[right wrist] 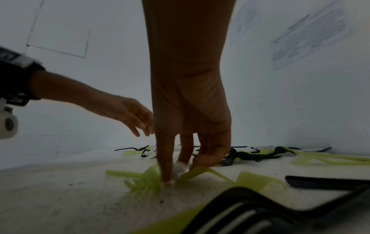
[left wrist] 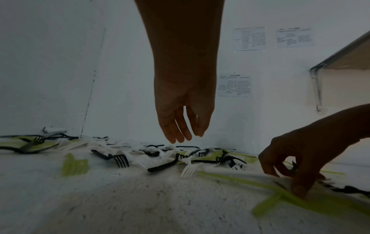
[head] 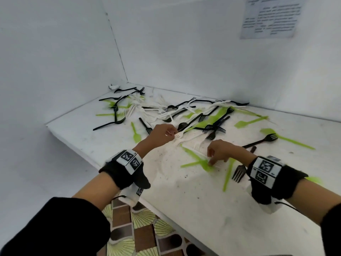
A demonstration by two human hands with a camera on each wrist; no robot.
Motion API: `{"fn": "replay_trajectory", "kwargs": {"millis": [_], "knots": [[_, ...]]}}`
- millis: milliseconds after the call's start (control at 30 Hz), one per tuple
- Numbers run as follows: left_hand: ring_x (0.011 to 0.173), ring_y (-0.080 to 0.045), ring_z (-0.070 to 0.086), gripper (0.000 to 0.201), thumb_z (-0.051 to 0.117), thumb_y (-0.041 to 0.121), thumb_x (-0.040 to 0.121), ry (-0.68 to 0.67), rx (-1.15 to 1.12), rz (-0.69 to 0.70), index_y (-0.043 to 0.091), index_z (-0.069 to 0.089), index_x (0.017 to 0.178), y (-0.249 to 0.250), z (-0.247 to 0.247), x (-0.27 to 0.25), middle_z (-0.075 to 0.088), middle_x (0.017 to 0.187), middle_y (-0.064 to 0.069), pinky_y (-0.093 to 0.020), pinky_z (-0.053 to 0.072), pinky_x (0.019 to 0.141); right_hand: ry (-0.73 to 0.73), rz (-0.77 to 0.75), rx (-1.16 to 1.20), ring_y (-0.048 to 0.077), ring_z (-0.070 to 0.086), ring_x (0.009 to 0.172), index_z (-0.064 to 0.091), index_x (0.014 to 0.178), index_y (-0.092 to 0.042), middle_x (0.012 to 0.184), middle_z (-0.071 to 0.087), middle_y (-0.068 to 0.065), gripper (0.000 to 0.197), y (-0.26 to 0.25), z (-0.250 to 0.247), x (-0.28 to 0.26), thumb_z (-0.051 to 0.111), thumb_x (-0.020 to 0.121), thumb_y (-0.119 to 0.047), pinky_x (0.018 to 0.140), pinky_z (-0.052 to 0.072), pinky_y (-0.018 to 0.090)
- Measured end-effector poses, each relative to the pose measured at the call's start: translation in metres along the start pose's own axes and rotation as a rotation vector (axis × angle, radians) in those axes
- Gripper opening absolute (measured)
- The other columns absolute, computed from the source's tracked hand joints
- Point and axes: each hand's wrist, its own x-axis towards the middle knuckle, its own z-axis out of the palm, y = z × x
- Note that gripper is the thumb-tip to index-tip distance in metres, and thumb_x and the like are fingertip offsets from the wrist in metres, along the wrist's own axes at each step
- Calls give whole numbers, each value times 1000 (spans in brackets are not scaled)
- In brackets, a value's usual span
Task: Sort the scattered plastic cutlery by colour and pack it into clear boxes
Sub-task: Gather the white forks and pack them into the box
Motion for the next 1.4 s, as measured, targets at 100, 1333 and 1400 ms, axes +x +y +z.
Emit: {"fn": "replay_trajectory", "kwargs": {"millis": [100, 1333, 1400], "knots": [[84, -14, 56, 26, 70, 7, 81, -80, 11, -17, 2, 65, 106, -18, 8, 8, 63, 96, -11, -1, 40, 66, 56, 4, 31, 16, 56, 71, 63, 110, -14, 102, 53, 5, 28, 8, -8, 0, 67, 83, -19, 40, 44, 16], [57, -12, 56, 19, 40, 2, 97, -189, -501, 454, 20, 39, 92, -5, -30, 176, 60, 72, 3, -33, 50, 64, 228, -46, -13, 19, 51, 75, 50, 127, -13, 69, 51, -8, 56, -7, -19, 62, 71, 76, -7, 73, 43, 30], [66, -17, 53, 15, 42, 3, 95, -304, -280, 495, 19, 42, 96, 0, -24, 179, 59, 76, 2, -28, 48, 63, 194, -64, -55, 20, 52, 84, 53, 124, -12, 85, 56, 1, 47, -6, -16, 66, 68, 80, -12, 78, 42, 33]]}}
